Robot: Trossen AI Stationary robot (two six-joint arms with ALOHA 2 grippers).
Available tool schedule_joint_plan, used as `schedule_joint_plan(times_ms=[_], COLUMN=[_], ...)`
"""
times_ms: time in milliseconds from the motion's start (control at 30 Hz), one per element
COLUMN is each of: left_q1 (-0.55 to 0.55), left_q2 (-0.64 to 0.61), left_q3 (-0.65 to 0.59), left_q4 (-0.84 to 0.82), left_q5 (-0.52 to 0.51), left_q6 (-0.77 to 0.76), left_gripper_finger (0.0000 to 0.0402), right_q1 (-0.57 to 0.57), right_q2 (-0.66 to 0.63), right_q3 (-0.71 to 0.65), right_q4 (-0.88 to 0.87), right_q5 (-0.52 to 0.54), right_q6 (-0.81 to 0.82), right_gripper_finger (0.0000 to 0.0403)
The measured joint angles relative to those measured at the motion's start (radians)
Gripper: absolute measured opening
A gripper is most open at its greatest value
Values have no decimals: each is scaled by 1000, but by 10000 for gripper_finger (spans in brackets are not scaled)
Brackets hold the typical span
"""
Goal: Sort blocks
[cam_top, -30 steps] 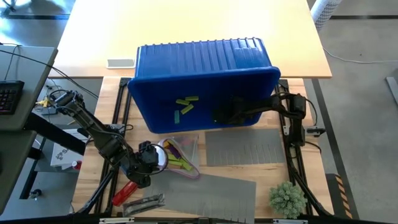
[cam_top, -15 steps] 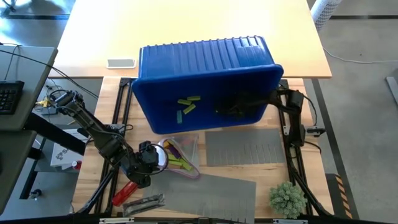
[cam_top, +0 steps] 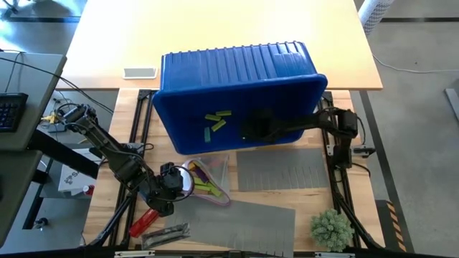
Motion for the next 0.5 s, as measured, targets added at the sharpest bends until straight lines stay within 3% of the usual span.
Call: schedule_joint_plan(times_ms=[200,333,500], left_q1=[0,0,0], left_q2=[0,0,0], left_q3=[0,0,0], left_q4=[0,0,0], left_q5=[0,1,1], left_q6=[0,0,0], left_gripper_finger=[24,24,24], right_q1=[-5,-29,-116], right_q2=[-21,-10,-7], right_q3=[1,0,0], right_q4=[-45,101,297], right_q5=[-21,-81,-333], right_q6=[-165,-413,-801], right_gripper_finger=[0,6,57])
